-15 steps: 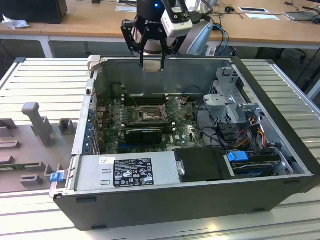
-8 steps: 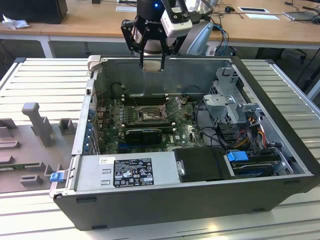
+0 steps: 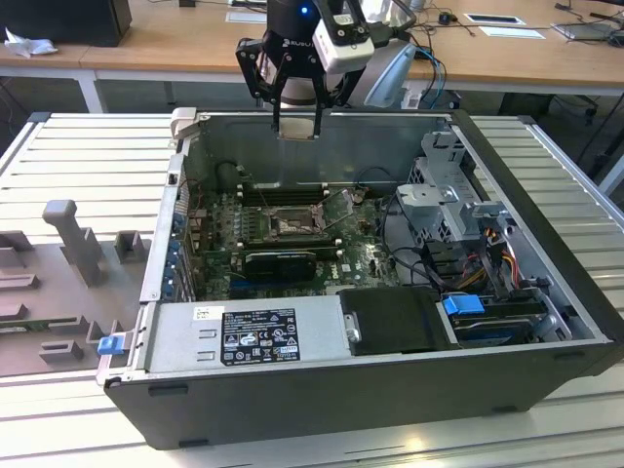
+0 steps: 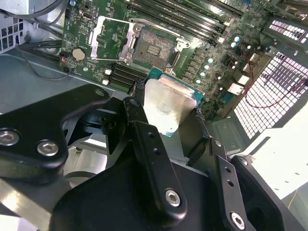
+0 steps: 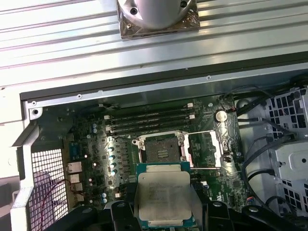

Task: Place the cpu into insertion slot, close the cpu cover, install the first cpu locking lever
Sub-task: 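Place the cpu into insertion slot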

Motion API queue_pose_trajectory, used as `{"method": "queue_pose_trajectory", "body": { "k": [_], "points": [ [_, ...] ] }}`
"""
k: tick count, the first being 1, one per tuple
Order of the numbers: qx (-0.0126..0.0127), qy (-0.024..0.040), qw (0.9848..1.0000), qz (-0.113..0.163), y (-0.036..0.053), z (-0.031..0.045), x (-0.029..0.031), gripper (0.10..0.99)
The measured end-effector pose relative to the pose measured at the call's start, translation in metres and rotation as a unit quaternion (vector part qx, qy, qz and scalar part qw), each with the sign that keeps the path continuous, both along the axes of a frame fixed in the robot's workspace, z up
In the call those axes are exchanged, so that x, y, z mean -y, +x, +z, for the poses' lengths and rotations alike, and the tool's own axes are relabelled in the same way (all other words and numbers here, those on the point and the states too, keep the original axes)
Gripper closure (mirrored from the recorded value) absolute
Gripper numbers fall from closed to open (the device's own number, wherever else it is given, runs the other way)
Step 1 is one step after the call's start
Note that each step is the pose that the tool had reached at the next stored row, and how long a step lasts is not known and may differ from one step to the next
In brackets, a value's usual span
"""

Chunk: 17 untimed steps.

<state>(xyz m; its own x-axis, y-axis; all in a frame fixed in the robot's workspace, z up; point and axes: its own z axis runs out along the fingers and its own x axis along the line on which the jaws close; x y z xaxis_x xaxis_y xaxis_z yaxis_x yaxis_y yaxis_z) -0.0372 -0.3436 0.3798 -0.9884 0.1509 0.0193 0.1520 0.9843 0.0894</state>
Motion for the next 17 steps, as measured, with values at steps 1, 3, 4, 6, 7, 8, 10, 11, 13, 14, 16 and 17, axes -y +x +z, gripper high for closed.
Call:
{"method": "queue_pose_trajectory", "body": {
  "k": [1, 3, 4, 6, 7, 8, 10, 11, 13, 14, 16, 17],
  "points": [
    [0.0000, 0.0000, 1.0000, -0.001, 0.0000, 0.0000, 0.0000, 0.561],
    [0.0000, 0.0000, 1.0000, -0.002, 0.0000, 0.0000, 0.0000, 0.561],
    [0.0000, 0.0000, 1.0000, -0.003, 0.0000, 0.0000, 0.0000, 0.561],
    [0.0000, 0.0000, 1.0000, -0.005, 0.0000, 0.0000, 0.0000, 0.561],
    [0.0000, 0.0000, 1.0000, -0.006, 0.0000, 0.0000, 0.0000, 0.561],
    [0.0000, 0.0000, 1.0000, -0.007, 0.0000, 0.0000, 0.0000, 0.561],
    [0.0000, 0.0000, 1.0000, -0.009, 0.0000, 0.0000, 0.0000, 0.561],
    [0.0000, 0.0000, 1.0000, -0.009, 0.0000, 0.0000, 0.0000, 0.561],
    [0.0000, 0.0000, 0.9999, -0.011, 0.0000, 0.0000, 0.0000, 0.561],
    [0.0000, 0.0000, 0.9999, -0.012, 0.0000, 0.0000, 0.0000, 0.561],
    [0.0000, 0.0000, 0.9999, -0.013, 0.0000, 0.0000, 0.0000, 0.561],
    [0.0000, 0.0000, 0.9999, -0.014, 0.0000, 0.0000, 0.0000, 0.561]
  ]
}}
